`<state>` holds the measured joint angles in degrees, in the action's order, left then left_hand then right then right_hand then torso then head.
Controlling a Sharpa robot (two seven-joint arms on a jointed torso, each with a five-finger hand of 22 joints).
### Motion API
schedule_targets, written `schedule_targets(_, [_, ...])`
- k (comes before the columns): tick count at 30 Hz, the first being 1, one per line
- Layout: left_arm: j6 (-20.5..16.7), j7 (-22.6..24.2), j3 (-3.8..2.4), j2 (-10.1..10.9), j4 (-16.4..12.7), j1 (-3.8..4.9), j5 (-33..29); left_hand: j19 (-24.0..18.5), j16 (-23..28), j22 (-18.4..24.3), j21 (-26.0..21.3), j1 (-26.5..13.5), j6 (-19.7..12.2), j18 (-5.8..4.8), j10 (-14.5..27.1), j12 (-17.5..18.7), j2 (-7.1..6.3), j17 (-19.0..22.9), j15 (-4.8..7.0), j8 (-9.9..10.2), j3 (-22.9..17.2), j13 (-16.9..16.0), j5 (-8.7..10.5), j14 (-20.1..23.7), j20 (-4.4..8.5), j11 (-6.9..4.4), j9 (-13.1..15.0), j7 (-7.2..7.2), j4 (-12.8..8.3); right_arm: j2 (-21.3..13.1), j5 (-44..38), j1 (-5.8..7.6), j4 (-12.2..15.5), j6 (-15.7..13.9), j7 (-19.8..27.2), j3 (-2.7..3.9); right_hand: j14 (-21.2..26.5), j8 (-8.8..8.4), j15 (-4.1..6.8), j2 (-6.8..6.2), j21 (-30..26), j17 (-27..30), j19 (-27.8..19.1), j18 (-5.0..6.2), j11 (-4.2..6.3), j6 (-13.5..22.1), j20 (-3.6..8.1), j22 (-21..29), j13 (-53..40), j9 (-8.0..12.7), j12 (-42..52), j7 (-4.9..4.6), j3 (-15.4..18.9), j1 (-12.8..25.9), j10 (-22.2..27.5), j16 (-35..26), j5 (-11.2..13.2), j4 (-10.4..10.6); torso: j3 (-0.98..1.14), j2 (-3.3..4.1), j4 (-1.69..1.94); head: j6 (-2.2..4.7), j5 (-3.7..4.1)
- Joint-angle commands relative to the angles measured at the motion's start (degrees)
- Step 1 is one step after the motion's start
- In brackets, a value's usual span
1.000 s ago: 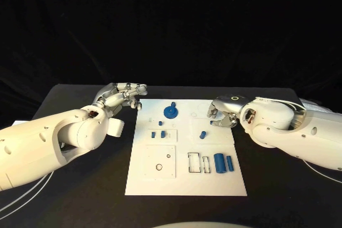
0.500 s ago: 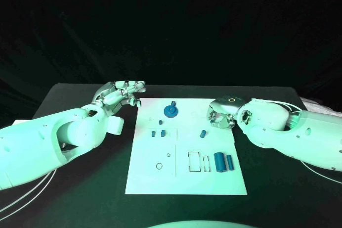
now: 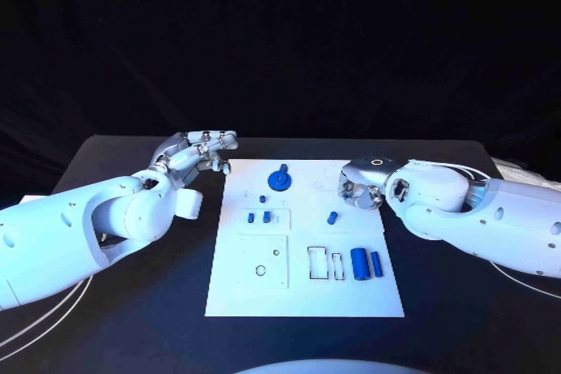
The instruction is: Assemble the parts on the task board
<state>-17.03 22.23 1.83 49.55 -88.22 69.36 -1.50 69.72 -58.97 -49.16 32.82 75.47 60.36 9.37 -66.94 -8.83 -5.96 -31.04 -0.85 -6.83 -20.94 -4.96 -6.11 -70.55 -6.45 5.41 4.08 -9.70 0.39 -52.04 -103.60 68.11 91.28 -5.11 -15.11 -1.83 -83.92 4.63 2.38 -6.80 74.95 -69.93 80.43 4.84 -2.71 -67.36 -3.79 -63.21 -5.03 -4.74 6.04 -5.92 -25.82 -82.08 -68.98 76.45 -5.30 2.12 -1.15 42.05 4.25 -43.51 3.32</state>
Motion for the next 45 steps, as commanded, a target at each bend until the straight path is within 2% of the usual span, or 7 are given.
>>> schedule_targets(1, [0.2, 0.5, -0.04, 0.0, -0.2, -0.01, -0.4, 0.4, -0.4, 0.1, -0.2, 0.6, -0.3, 1.11, 0.3, -0.4, -0.15, 0.1, 0.06, -0.3, 0.4, -0.1, -0.28, 0.5, -0.13, 0.12, -0.1, -0.03, 0.1, 0.1, -1.6, -0.68, -0.3, 1.5, -0.5, -0.37, -2.8, 0.25, 0.36, 1.0, -0.1, -0.1, 0.1, 0.27, 0.28, -0.6, 0.4, -0.1, 0.0, -0.2, 0.3, 0.04, -1.0, -0.8, -1.1, -0.1, 0.5, -0.5, -0.02, -0.01, 0.01, -0.09, 0.02])
schedule_targets(8, [0.0, 0.4, -0.04, 0.0, -0.2, -0.01, -0.4, 0.5, -0.4, 0.2, -0.4, 1.1, -0.3, 1.11, 0.5, -0.5, 0.02, 0.3, 0.07, -0.3, 0.5, -0.1, -0.31, 0.5, -0.1, 0.12, -0.1, -0.05, -0.1, -0.3, -1.8, -0.83, 0.7, -1.9, -0.1, -0.35, -2.9, 0.42, -0.07, 1.81, 0.2, -0.5, 0.4, 0.17, 0.36, -1.7, 0.11, -0.6, 0.1, -0.5, 0.2, -0.02, -3.2, -1.5, -3.1, 0.2, 1.0, -2.2, -0.03, -0.07, -0.01, -0.15, 0.14])
schedule_targets(20, [0.5, -0.1, -0.04, 0.0, 0.0, -0.02, 0.0, 0.6, -0.4, 0.3, -0.5, 1.8, -0.5, 1.1, 0.7, -0.7, 0.17, 0.6, 0.07, -0.4, 0.7, -0.1, -0.33, 0.6, -0.08, 0.16, -0.1, -0.1, -0.4, -2.6, 0.6, -0.3, 3.5, -6.7, 0.3, 0.07, -2.9, -0.13, -0.4, 1.36, 0.4, -0.8, 0.5, 0.12, 0.01, -1.5, -0.16, -1.0, 0.4, -0.6, -0.8, -0.42, -5.1, -0.7, -3.4, 0.5, 1.0, -3.4, 0.0, -0.05, -0.06, 0.0, 0.51])
schedule_targets(24, [0.6, -0.3, -0.03, 0.0, 0.1, -0.02, 0.1, 0.7, -0.3, 0.3, -0.5, 1.9, -0.5, 1.1, 0.8, -0.7, 0.2, 0.7, 0.06, -0.4, 0.7, -0.1, -0.34, 0.7, -0.08, 0.17, -0.1, -0.12, -0.4, -3.3, 1.1, 0.01, 4.4, -7.3, 0.4, 0.25, -2.9, -0.18, -0.43, 1.32, 0.4, -0.8, 0.5, 0.13, -0.03, -1.5, -0.18, -1.0, 0.4, -0.6, -0.8, -0.46, -5.2, -0.6, -3.3, 0.5, 1.0, -3.5, 0.02, -0.06, -0.16, 0.06, 0.58])
schedule_targets(31, [0.7, -0.4, -0.03, -0.2, 0.2, -0.05, 0.1, 0.7, -0.3, 0.4, -0.6, 2.0, -0.7, 1.09, 0.9, -0.7, 0.21, 0.7, 0.04, -0.3, 0.8, 0.0, -0.33, 0.7, -0.08, 0.23, -0.1, -0.19, -0.5, -4.7, 2.4, 0.73, 7.0, -7.9, 0.5, 0.56, -2.9, -0.24, -0.49, 1.23, 0.4, -0.8, 0.5, 0.12, -0.1, -1.5, -0.22, -1.0, 0.5, -0.6, -0.9, -0.55, -5.3, -0.5, -3.4, 0.5, 1.0, -3.6, -0.02, -0.09, 0.01, 0.11, 0.81])
schedule_targets(34, [0.7, -0.5, -0.03, -0.2, 0.2, -0.08, 0.1, 0.7, -0.3, 0.4, -0.6, 2.0, -0.7, 1.09, 0.9, -0.7, 0.21, 0.7, 0.04, -0.3, 0.8, 0.0, -0.33, 0.7, -0.08, 0.23, -0.1, -0.19, -0.5, -4.7, 3.4, 0.85, 8.6, -7.8, 0.8, 0.61, -2.9, -0.26, -0.53, 1.21, 0.4, -0.8, 0.5, 0.12, -0.15, -1.5, -0.24, -1.0, 0.5, -0.6, -1.0, -0.61, -5.4, -0.4, -3.4, 0.5, 1.0, -3.6, -0.02, -0.03, 0.03, 0.14, 0.62])
schedule_targets(45, [1.0, -0.5, -0.03, -0.4, 0.0, -0.2, 0.1, 0.7, -0.3, 0.4, -0.6, 2.2, -0.8, 1.07, 1.1, -0.8, 0.33, 0.8, 0.0, -0.3, 0.8, 0.0, -0.36, 0.8, -0.1, 0.29, -0.2, -0.25, -0.5, -0.6, 4.4, -0.04, 13.4, -6.7, 1.9, 0.47, -2.9, -0.44, -0.66, 1.2, 0.4, -0.9, 0.5, 0.13, -0.34, -1.4, -0.34, -1.0, 0.6, -0.6, -1.3, -0.85, -6.0, -0.3, -3.4, 0.6, 0.7, -4.0, -0.17, -0.04, 0.03, -0.19, -0.32])
